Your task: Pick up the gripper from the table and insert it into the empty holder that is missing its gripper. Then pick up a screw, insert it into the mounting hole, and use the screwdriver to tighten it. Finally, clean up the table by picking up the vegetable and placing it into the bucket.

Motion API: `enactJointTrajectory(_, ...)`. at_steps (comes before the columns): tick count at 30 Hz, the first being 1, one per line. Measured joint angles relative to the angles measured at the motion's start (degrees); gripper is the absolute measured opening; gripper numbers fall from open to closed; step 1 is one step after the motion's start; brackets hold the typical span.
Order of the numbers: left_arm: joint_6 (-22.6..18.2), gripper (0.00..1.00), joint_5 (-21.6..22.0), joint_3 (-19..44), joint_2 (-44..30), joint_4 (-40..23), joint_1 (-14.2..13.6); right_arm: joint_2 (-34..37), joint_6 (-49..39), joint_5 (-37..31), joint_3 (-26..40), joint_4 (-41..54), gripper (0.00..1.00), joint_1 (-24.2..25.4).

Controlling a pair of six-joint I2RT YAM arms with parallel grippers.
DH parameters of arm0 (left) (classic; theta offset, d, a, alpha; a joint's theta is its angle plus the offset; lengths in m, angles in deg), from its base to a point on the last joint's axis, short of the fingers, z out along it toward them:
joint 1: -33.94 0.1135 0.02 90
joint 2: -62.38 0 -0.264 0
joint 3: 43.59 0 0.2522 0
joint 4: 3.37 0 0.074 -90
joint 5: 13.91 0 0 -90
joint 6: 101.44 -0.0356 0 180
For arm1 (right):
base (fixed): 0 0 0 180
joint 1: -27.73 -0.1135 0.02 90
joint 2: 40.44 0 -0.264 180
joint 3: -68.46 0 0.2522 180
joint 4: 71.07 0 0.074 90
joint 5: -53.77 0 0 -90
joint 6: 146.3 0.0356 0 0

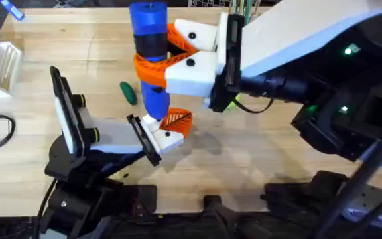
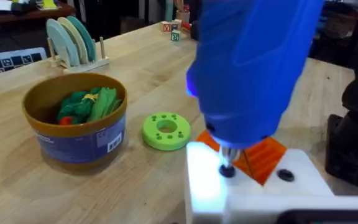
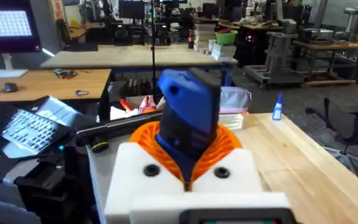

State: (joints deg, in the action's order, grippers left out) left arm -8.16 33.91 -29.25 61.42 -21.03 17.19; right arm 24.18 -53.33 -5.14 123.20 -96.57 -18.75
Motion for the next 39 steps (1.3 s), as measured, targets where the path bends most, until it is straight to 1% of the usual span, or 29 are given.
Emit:
enactJointTrajectory(16,0.0,0.016,-0.02,0.0,0.0,0.0,0.0,0.0,0.26,0.07,0.05,-0.06,0.024,0.0)
enactJointTrajectory(25,-0.04,0.016,-0.02,0.06,0.74,0.52,-0.04,0.0,-0.48,1.42,2.67,3.04,0.024,0.13)
enactJointTrajectory(26,-0.25,0.048,-0.05,0.09,0.74,0.52,-0.05,0.0,-0.63,1.6,2.74,3.15,0.024,0.36)
enactJointTrajectory(27,-0.2,0.152,-0.1,0.12,0.76,0.62,-0.07,0.0,-0.75,1.61,2.81,3.17,0.024,0.74)
enactJointTrajectory(28,-0.42,0.213,-0.09,0.13,0.76,0.7,-0.11,0.0,-0.81,1.66,2.84,3.19,0.024,1.23)
enactJointTrajectory(30,-0.53,0.288,-0.21,0.22,0.75,0.68,-0.25,0.0,-0.81,1.78,2.89,3.35,0.024,1.96)
enactJointTrajectory(32,-0.58,0.317,-0.35,0.22,0.74,0.63,-0.37,0.0,-0.83,1.96,2.93,3.69,0.024,2.14)
enactJointTrajectory(39,-0.48,0.332,-1.54,0.22,0.74,0.02,-0.39,0.0,-1.03,2.89,3.17,4.63,0.026,2.14)
